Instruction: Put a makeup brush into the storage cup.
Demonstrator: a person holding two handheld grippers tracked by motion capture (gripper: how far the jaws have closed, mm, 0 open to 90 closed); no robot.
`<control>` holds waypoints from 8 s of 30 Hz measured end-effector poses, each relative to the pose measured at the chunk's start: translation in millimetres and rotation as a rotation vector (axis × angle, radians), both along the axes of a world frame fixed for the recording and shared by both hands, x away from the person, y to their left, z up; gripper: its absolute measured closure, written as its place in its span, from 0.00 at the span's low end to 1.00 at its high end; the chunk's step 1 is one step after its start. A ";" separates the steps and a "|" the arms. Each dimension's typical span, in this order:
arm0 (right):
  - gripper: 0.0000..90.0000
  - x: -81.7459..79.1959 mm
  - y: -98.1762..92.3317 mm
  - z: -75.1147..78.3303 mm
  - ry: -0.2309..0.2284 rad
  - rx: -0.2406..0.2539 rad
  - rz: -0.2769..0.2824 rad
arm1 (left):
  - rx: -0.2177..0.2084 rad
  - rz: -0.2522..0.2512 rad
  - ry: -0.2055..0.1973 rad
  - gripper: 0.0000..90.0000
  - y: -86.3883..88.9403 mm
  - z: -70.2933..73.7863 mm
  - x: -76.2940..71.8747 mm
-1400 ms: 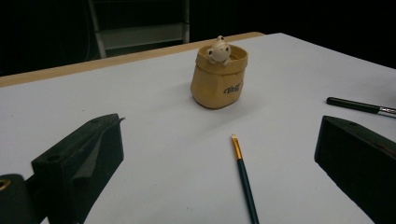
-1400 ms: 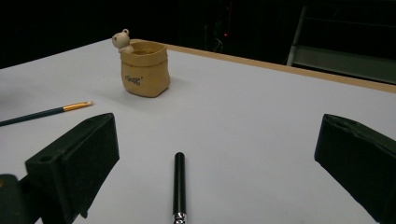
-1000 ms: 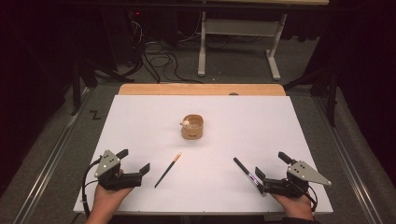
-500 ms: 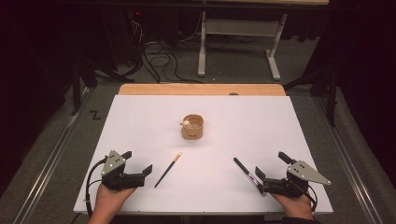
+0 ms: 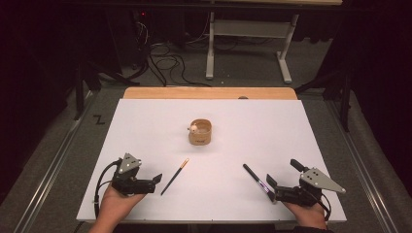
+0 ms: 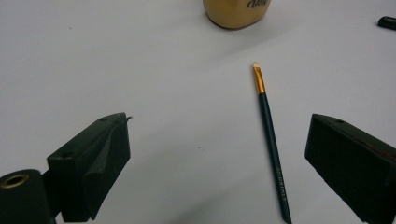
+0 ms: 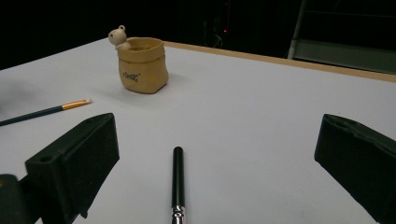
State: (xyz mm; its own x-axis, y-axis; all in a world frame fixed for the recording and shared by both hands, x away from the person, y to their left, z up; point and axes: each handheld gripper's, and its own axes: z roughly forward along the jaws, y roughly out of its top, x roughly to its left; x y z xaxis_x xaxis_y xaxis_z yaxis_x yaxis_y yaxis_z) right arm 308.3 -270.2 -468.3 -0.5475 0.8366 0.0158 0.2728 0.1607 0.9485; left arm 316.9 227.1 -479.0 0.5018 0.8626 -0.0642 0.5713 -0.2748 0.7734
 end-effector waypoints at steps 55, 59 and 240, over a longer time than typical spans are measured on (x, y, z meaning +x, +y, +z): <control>0.00 1.7 -2.7 -3.3 0.021 0.017 0.053 | 0.320 -0.193 0.569 0.27 -86.2 20.3 77.3; 0.01 1.4 -2.0 -2.0 0.014 0.017 0.055 | 0.360 -0.205 0.597 0.28 -93.6 14.4 84.8; 0.02 6.0 3.1 -3.1 0.006 0.013 0.092 | -0.338 -0.094 -0.293 0.93 -56.0 47.4 44.3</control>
